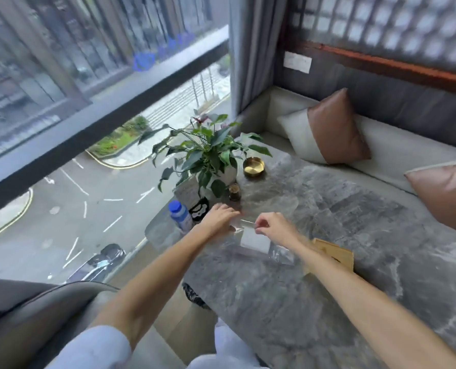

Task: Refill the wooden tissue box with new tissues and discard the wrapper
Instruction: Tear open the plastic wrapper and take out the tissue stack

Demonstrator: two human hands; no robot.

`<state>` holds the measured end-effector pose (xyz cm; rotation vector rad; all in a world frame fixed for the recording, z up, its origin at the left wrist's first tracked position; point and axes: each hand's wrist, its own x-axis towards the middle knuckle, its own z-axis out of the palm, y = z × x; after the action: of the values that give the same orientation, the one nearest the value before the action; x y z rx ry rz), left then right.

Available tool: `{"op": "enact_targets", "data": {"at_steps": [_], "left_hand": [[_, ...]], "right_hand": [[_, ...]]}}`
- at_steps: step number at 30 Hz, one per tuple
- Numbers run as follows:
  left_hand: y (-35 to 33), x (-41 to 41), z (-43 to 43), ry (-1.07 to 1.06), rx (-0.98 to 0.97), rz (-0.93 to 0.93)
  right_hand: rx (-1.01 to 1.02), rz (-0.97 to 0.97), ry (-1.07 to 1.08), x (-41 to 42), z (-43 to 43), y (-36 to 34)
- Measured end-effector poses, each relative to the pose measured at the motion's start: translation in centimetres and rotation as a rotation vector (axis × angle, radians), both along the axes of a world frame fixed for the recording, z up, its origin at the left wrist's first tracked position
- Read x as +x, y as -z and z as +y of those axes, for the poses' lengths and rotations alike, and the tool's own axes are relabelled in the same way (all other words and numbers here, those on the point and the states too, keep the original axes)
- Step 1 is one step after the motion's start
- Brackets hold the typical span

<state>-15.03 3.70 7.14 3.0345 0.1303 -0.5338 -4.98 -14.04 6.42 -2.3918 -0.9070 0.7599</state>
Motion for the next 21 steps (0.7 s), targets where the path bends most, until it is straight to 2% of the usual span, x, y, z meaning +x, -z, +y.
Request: {"op": "enact_targets", "data": {"at_steps": [3, 7, 11, 14, 18, 21], "left_hand": [[-2.0, -1.6, -1.2, -0.118, -0.136, -0.07], [-6.9, -2.2, -0.4, -0.163, -0.179, -0.23], [-14.6, -0.5, 1.4, -0.206, -0.388, -0.322], [-21.1, 0.6, 3.8, -0.209, -0.578, -0.332], [-29.1, 1.1, 7.7, -0.298, -0.983, -0.38], [-33.1, 2.2, 10.1, -0.313, -1.046, -0.55]], "right_hand": [[-0.015, -0.092, -0.121, -0.1, -1.5, -2.8], [-0.069, -0.311, -0.268, 2.0, -3.5, -8.4], [-0.04, -0.432, -0.287, 5.8, -4.1, -16.1], [0.039, -0.437, -0.281, 8.4, -3.6, -22.9], [0.154, -0.376, -0.331, 11.5, -3.5, -32.5], [0.273, -0.284, -0.326, 12.9, -4.2, -38.0]]}}
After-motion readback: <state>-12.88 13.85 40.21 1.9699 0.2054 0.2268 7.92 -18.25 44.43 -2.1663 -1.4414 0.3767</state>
